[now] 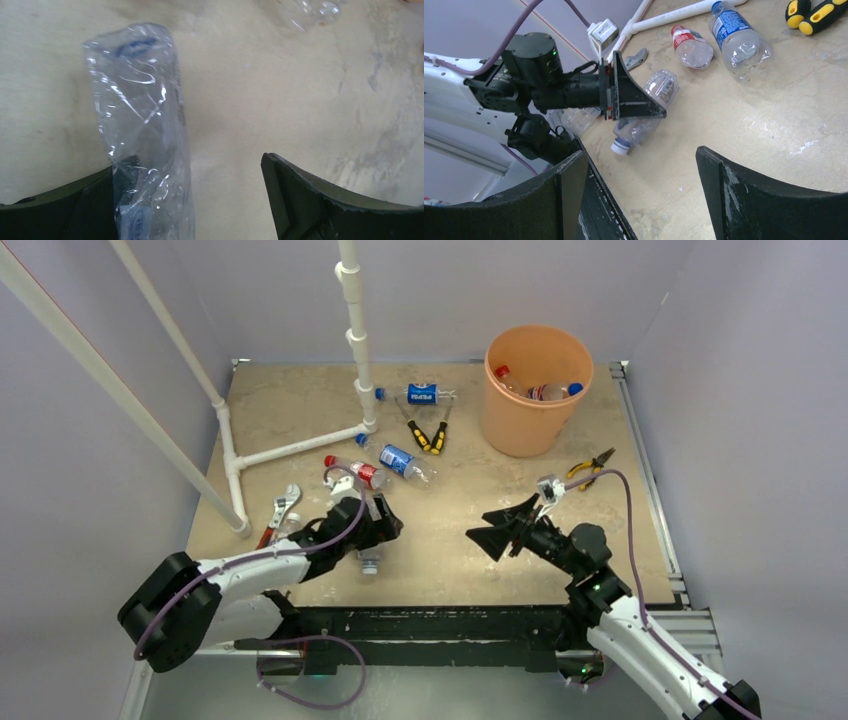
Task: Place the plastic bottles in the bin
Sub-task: Pick up the plastic bottle at the center of the board.
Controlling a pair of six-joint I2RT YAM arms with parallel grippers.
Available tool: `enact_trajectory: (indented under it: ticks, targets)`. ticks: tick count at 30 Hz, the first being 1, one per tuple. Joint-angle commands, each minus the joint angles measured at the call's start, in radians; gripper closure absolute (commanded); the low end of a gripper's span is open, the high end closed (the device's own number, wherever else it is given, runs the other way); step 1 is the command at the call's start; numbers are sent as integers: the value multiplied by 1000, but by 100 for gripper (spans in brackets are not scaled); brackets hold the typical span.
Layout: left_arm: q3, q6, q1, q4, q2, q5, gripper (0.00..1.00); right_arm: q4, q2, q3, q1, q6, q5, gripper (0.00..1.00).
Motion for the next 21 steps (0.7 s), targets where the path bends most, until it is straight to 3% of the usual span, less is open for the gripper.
enact_trajectory:
  ticks: [1,5,11,21]
  targets:
    - [-2,-67,-91,76,25,49,10,32,28,-12,4,10,6,17]
    - [62,-48,-152,62,81,7,17,35,48,-17,4,13,11,18]
    - [65,-20,-155,-8,90,-102,26,-30,2,-12,3,4,34,18]
    - [10,-26,-155,33,-24,-123,74,-52,-14,-17,5,7,3,18]
